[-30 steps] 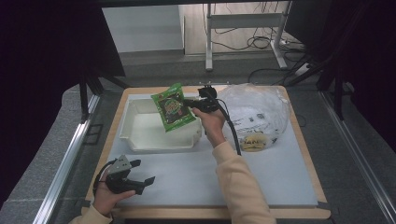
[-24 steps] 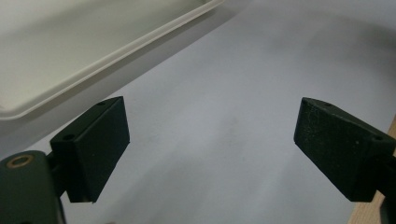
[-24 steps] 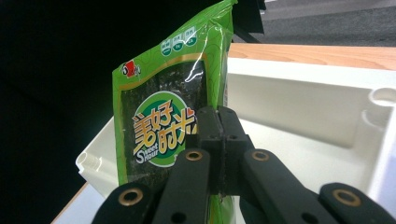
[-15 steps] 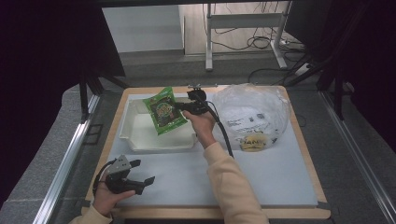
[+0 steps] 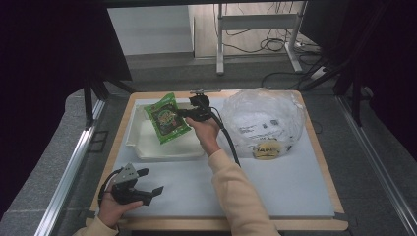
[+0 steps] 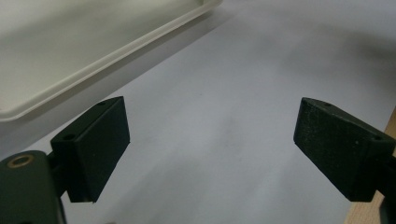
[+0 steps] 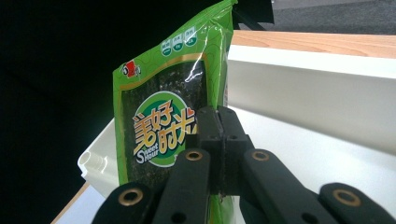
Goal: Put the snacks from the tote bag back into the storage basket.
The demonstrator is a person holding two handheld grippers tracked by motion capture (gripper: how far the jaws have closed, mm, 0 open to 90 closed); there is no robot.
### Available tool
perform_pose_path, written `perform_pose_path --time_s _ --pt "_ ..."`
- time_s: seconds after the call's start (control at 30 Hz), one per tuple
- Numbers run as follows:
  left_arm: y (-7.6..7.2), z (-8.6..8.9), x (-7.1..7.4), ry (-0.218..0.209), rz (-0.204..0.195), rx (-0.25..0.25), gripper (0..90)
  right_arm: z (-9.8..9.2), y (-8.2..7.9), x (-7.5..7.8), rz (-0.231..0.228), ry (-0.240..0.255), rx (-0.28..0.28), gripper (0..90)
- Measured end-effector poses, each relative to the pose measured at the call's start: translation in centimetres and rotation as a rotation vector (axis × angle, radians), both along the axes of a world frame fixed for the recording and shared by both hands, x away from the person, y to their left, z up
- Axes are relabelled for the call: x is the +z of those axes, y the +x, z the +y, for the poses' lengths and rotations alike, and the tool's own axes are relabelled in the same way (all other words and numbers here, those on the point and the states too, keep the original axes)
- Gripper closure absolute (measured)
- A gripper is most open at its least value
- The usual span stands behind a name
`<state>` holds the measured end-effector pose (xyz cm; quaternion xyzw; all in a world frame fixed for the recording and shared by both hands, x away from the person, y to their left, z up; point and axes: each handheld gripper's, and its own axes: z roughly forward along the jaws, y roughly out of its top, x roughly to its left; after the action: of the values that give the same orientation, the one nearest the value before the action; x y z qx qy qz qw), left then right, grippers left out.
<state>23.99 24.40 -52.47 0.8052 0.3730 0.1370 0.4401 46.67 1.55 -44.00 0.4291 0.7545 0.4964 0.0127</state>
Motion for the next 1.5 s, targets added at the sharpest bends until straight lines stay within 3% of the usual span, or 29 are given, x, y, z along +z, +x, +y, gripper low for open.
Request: perform_pose_path --time_s 0.53,1.03,1.33,1.5 --pt "0.0 0.0 0.0 -0.003 0.0 -0.003 10.7 2.5 0.4 -0.8 0.017 -0.023 0.015 90.0" --pt "-0.1 0.1 0.0 -0.013 0.0 -0.006 10.7 5.1 0.9 -2.5 0.048 -0.053 0.009 90.0" --pt "-0.1 0.1 0.0 -0.012 0.0 -0.011 10.7 5.8 0.8 -4.2 0.047 -0.11 -0.03 89.9" --pt "-0.1 0.0 0.0 -0.011 0.0 -0.01 10.7 6.4 0.6 -5.5 0.055 -0.191 -0.024 88.9"
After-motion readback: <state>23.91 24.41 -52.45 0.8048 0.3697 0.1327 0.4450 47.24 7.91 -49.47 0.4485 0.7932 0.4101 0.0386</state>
